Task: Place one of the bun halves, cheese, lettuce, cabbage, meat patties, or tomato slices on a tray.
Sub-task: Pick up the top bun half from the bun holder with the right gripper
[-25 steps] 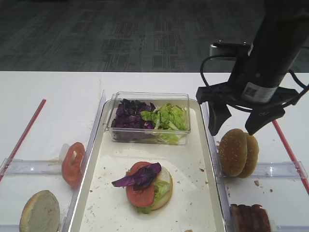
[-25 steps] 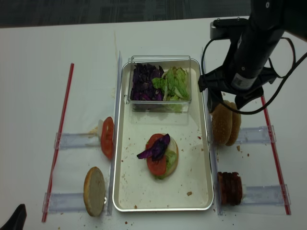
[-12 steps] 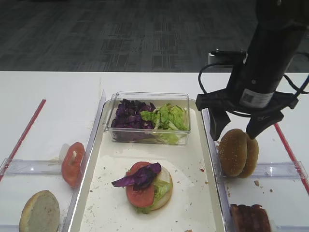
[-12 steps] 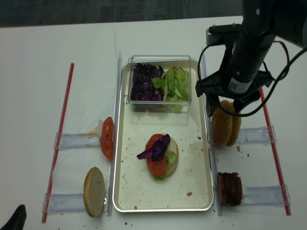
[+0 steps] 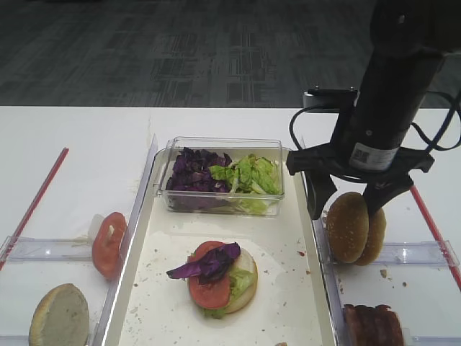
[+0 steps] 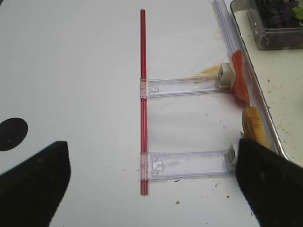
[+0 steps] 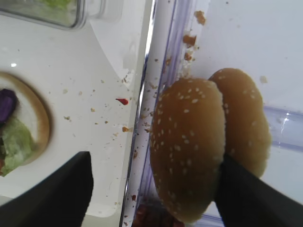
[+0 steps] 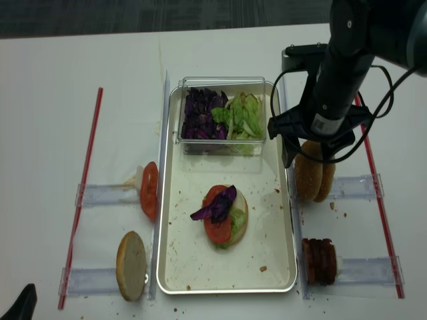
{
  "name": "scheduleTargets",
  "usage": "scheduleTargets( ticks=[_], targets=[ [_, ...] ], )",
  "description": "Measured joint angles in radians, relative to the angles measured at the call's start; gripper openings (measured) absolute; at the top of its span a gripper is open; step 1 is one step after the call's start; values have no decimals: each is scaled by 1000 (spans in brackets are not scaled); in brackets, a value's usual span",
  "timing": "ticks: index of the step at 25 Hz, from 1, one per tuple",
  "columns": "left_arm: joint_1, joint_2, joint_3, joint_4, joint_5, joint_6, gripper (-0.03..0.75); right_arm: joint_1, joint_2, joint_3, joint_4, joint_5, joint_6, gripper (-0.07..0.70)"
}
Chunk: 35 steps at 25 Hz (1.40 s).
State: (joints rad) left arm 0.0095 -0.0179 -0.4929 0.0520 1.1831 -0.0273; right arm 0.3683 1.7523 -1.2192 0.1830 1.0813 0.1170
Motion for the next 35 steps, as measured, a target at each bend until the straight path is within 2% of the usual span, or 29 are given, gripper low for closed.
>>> scheduleTargets(
  ticks=[12, 19, 21, 35],
  targets=[
    [0, 0, 0, 0, 0, 0, 685, 0, 30, 0, 4, -5, -16, 486],
    [0, 0, 0, 0, 0, 0, 685, 0, 30, 0, -4, -5, -16, 277],
    [0, 0, 0, 0, 0, 0, 685, 0, 30, 0, -4, -5, -16, 243],
    [0, 0, 0, 0, 0, 0, 685, 0, 30, 0, -10, -5, -24, 225]
  ],
)
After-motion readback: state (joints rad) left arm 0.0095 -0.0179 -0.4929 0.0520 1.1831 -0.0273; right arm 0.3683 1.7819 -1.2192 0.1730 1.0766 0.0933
